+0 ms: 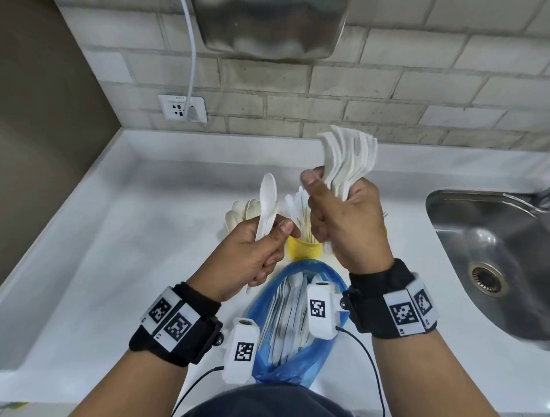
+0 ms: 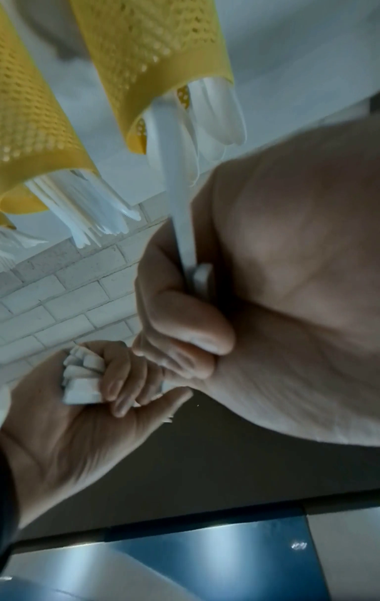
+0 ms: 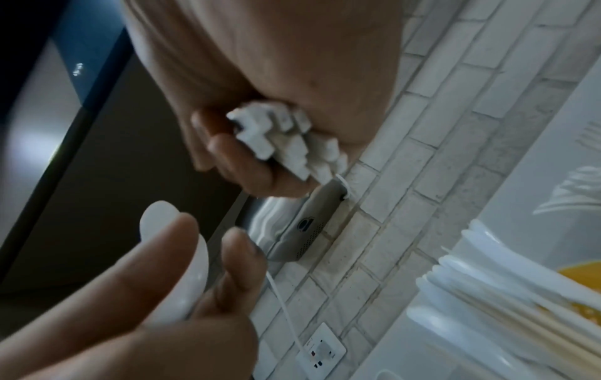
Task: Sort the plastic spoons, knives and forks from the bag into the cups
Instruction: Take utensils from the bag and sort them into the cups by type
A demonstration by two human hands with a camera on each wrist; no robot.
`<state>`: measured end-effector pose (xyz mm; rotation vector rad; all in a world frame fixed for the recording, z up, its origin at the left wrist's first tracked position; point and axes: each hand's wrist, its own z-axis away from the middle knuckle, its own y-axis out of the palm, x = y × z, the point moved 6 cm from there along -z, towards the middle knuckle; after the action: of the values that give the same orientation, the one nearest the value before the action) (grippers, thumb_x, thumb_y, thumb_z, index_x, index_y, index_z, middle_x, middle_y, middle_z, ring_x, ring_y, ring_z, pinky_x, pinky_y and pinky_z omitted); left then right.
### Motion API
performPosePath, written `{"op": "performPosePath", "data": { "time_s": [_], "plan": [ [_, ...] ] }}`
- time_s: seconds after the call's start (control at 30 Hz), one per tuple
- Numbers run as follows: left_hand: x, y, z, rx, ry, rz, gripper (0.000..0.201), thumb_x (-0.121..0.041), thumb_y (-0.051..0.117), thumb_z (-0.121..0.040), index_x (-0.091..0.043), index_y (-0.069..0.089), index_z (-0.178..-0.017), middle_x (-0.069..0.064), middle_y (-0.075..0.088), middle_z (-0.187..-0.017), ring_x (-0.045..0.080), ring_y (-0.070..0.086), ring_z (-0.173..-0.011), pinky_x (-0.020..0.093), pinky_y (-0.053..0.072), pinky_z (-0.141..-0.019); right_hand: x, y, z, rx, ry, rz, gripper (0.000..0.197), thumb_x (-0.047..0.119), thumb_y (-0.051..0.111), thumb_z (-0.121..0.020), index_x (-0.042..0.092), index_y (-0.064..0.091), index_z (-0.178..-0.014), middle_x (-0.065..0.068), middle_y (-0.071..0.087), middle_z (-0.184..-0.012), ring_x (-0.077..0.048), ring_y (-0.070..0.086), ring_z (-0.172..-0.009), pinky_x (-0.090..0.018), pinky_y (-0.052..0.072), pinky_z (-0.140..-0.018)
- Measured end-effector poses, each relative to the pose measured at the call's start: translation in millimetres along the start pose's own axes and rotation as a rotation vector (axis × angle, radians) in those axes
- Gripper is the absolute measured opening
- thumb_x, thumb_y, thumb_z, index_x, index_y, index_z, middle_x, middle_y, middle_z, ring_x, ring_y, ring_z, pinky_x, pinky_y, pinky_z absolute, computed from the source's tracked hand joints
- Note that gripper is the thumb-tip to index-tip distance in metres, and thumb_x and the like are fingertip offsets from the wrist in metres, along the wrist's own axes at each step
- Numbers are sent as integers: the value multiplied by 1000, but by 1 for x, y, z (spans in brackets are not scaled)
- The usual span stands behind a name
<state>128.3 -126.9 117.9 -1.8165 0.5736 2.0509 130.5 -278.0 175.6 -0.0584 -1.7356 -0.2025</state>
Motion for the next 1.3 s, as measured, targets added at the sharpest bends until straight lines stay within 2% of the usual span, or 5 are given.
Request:
{"op": "performPosePath", "data": {
  "time_s": [0.47, 0.7, 0.87, 1.13, 1.3],
  "plan": [
    [-6, 9, 6, 93, 24, -175, 24, -37, 54, -103, -34, 58, -79, -1, 46, -54, 15, 43, -40, 29, 40, -42, 5, 11, 9, 476, 34, 314, 37, 4, 59, -103, 28, 65, -76, 14, 55, -49, -3, 46, -38, -13, 36, -44],
    [-13, 14, 6, 79, 34, -123, 29, -46, 41, -103, -25, 56, -117, 11, 59, -73, 17, 51, -43, 30, 48, -42, -3, 3, 4, 406, -6, 309, 22, 7, 56, -105, 6, 62, -83, 11, 60, -56, -2, 54, -41, -7, 37, -50],
    [-12, 8, 5, 11, 67, -110, 30, -41, 39, -107, -24, 58, -123, 13, 64, -81, 22, 53, -47, 30, 47, -43, -10, -12, -2, 246, -52, 347, 20, 22, 61, -104, 15, 64, -86, 11, 51, -49, -5, 44, -40, -17, 37, -48],
    [-1, 1, 4, -31, 16, -85, 43, -49, 38, -106, -13, 60, -115, 12, 69, -85, 22, 50, -45, 29, 46, -43, 0, -17, 0, 306, -116, 446, 22, 23, 61, -103, 14, 62, -83, 16, 50, -51, -4, 46, -47, -15, 36, -55],
    [0, 8, 6, 4, -20, -80, 51, -54, 28, -106, -22, 67, -105, 9, 52, -65, 15, 33, -36, 22, 30, -41, 1, -7, 0, 282, -228, 569, 19, 27, 63, -103, 20, 69, -87, 2, 70, -72, -11, 65, -73, -31, 51, -74]
  ]
}}
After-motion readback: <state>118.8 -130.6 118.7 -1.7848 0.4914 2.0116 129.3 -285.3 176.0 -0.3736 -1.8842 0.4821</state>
